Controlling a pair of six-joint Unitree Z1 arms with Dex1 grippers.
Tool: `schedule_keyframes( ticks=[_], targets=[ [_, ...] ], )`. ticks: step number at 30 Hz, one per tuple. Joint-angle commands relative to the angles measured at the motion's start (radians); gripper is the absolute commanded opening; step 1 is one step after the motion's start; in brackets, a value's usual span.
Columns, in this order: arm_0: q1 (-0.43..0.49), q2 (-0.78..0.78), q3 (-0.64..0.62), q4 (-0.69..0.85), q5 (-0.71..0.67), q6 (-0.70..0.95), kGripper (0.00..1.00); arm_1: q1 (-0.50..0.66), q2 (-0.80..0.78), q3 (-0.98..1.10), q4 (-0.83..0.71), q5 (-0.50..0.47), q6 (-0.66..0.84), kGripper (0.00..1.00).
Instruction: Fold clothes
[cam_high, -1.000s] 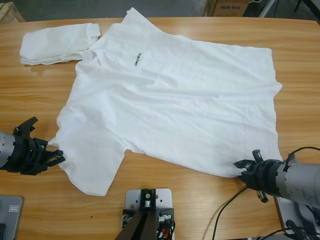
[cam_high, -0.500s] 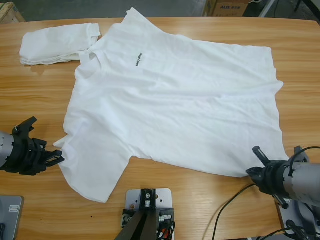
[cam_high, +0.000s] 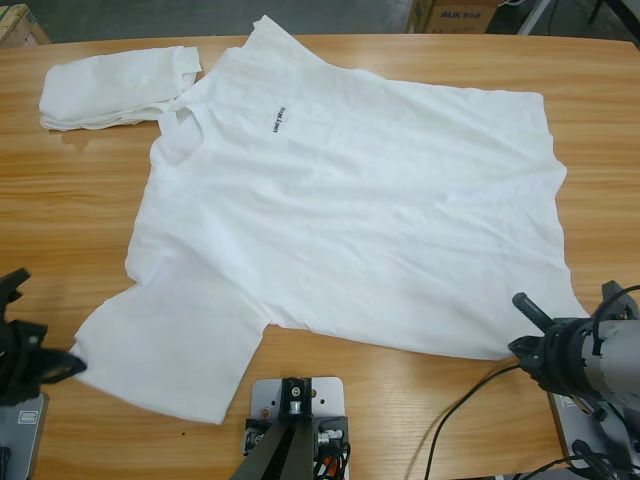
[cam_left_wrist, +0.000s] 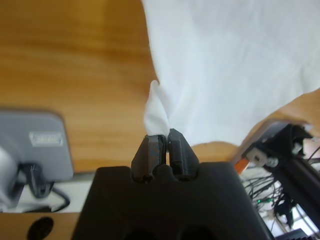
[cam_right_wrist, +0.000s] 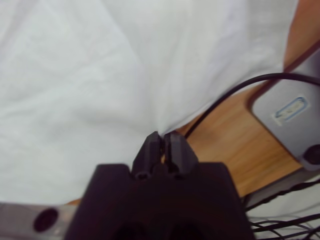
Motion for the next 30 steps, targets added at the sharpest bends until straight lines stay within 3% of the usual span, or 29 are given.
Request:
schedule_keyframes(
  ticks=[1,5,10,17,20,23,26,30],
  targets=[
    [-0.125,-0.135,-0.001,0.133,-0.034,-0.153,0.000,0.005,-0.041,-0.015,0.070,0.061,-0.015,0.000],
    [-0.157,-0.166,-0.016,0.156,-0.034,-0.196,0.000,0.005,-0.063,-0.026,0.112,0.073,-0.016,0.000],
    [-0.157,-0.118,-0.097,0.155,0.004,-0.194,0.000,0.005,-0.119,-0.088,0.207,-0.011,-0.100,0.000],
    [-0.111,0.012,-0.277,0.154,0.103,-0.079,0.000,-0.030,-0.185,-0.078,0.140,-0.105,-0.154,0.000],
    [-0.076,0.072,-0.343,0.154,0.136,-0.006,0.000,-0.110,-0.209,-0.078,0.124,-0.138,-0.245,0.000],
    [-0.034,0.122,-0.386,0.154,0.165,0.044,0.000,-0.274,-0.243,-0.089,0.089,-0.151,-0.409,0.000],
    [0.021,0.169,-0.438,0.153,0.186,0.101,0.000,-0.390,-0.167,-0.168,0.051,-0.140,-0.598,0.000],
    [0.094,0.253,-0.525,0.154,0.192,0.171,0.000,-0.502,-0.058,-0.246,0.050,-0.107,-0.722,0.000]
  ],
)
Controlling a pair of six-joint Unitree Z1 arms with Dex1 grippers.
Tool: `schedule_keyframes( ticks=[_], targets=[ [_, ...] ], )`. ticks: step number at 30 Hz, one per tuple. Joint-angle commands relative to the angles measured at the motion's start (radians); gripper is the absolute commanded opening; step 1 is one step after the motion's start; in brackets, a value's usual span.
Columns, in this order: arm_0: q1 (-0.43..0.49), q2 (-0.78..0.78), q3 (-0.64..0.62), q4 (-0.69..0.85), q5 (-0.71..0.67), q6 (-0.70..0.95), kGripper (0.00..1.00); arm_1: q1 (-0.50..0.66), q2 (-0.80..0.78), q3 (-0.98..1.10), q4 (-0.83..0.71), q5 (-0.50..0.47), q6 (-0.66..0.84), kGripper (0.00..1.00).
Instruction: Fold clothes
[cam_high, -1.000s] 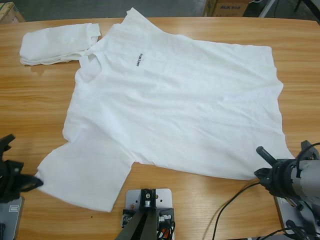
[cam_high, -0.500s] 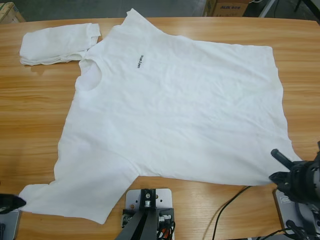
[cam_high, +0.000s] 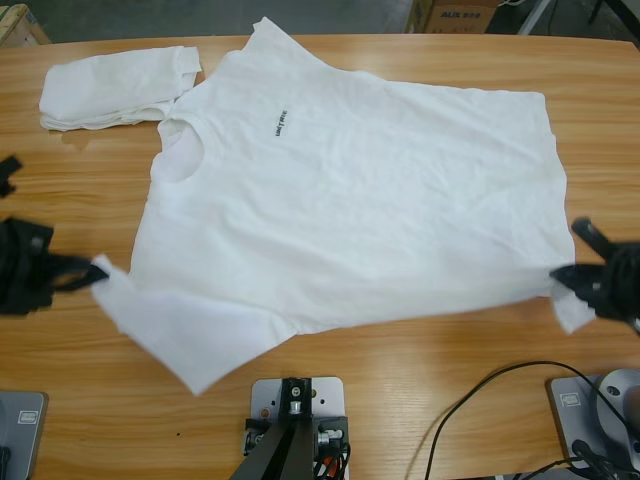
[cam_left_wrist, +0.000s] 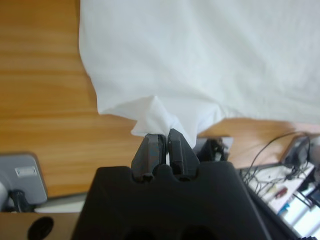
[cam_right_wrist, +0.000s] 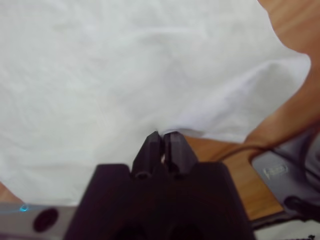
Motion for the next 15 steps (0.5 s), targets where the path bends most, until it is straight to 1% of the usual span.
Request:
schedule_keyframes(
  ticks=[1,5,8,13,15],
  targets=[
    [0.135,0.190,-0.149,0.009,0.037,0.133,0.000,-0.233,0.158,-0.138,-0.041,0.030,-0.281,0.000],
    [0.195,0.280,-0.264,0.013,0.040,0.202,0.000,-0.321,0.204,-0.160,-0.061,0.059,-0.364,0.000],
    [0.227,0.352,-0.385,0.041,0.060,0.259,0.000,-0.347,0.247,-0.169,-0.074,0.075,-0.385,0.000],
    [0.264,0.484,-0.640,0.145,0.117,0.370,0.000,-0.389,0.277,-0.169,-0.082,0.090,-0.415,0.000],
    [0.271,0.523,-0.695,0.164,0.118,0.382,0.000,-0.395,0.290,-0.166,-0.083,0.090,-0.420,0.000]
  ],
)
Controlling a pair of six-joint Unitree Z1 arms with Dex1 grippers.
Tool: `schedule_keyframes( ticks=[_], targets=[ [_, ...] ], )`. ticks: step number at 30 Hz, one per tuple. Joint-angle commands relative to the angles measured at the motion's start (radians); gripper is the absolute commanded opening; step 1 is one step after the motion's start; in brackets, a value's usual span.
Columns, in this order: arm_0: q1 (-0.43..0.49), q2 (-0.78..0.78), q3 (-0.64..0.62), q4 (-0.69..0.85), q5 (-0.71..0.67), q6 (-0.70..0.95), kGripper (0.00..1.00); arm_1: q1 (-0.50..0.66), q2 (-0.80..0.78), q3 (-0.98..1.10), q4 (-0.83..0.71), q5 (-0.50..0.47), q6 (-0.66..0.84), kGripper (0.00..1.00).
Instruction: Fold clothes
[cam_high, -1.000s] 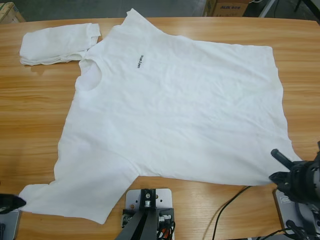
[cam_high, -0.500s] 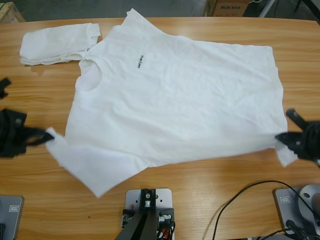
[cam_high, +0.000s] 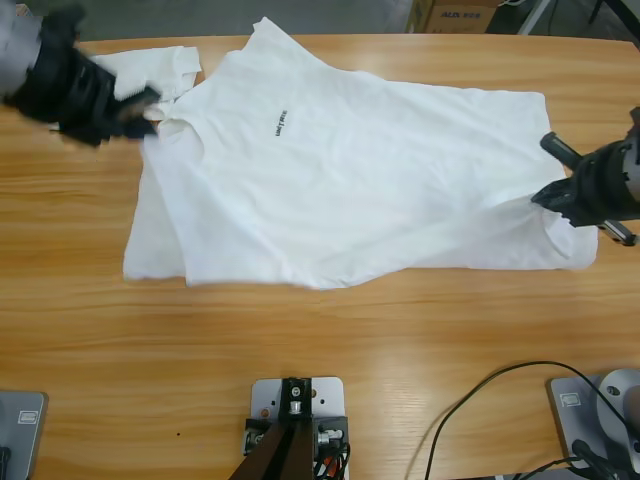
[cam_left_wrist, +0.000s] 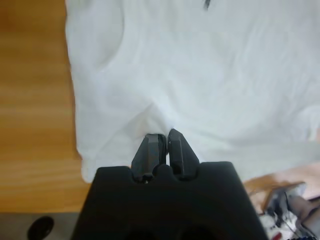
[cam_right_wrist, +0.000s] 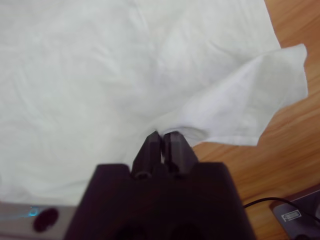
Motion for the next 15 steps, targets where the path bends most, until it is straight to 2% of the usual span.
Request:
schedule_keyframes(
  ticks=[1,15],
  targets=[
    [0.048,0.225,-0.275,0.114,0.057,0.111,0.000,-0.056,0.080,0.004,-0.020,0.021,-0.046,0.000],
    [0.049,0.357,-0.484,0.154,0.064,0.192,0.000,-0.075,0.106,0.031,-0.043,0.011,-0.069,0.000]
  ],
)
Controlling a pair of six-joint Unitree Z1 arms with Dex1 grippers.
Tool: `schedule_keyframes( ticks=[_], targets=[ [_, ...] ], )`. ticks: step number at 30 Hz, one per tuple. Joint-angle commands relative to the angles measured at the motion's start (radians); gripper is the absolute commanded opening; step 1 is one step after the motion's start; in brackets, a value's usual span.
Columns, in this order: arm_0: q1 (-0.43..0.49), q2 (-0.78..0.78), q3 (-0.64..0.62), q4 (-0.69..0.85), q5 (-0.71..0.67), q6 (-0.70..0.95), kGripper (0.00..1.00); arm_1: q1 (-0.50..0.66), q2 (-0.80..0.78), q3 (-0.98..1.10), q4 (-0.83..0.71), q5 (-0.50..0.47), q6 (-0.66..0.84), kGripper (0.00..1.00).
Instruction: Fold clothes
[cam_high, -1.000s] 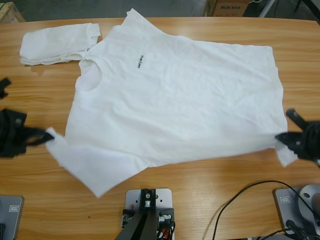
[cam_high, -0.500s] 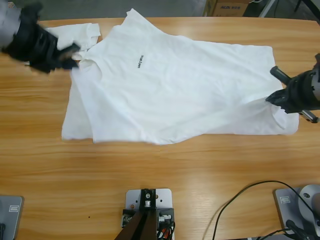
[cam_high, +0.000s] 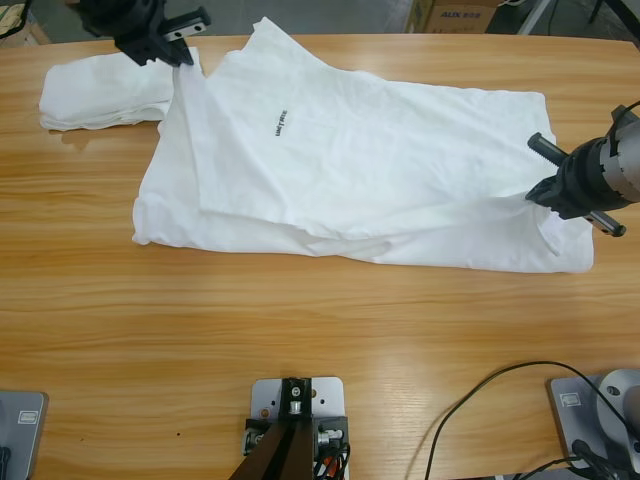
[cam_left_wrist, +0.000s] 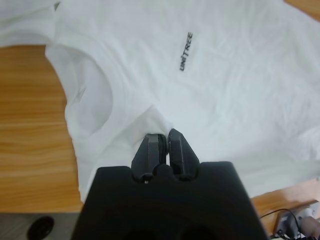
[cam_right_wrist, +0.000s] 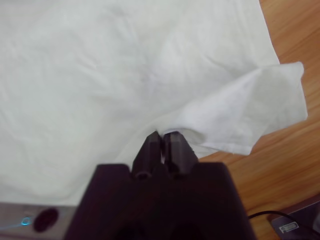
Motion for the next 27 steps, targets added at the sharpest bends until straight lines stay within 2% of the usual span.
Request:
schedule_keyframes(
  ticks=[1,10,15,18,27],
  targets=[
    [0.012,0.145,-0.136,0.051,0.022,0.046,0.000,-0.011,0.046,0.033,-0.009,0.004,-0.012,0.000],
    [0.025,0.239,-0.194,0.100,0.050,0.056,0.000,-0.028,0.065,0.072,-0.025,-0.029,-0.015,0.000],
    [0.038,0.286,-0.328,0.101,0.072,0.116,0.000,-0.028,0.058,0.142,-0.140,-0.045,-0.039,0.000],
    [0.047,0.320,-0.392,0.103,0.064,0.116,0.000,-0.028,0.071,0.145,-0.158,-0.045,-0.044,0.000],
    [0.040,0.380,-0.461,0.113,0.030,0.123,0.000,-0.029,0.101,0.146,-0.170,-0.059,-0.054,0.000]
  ],
)
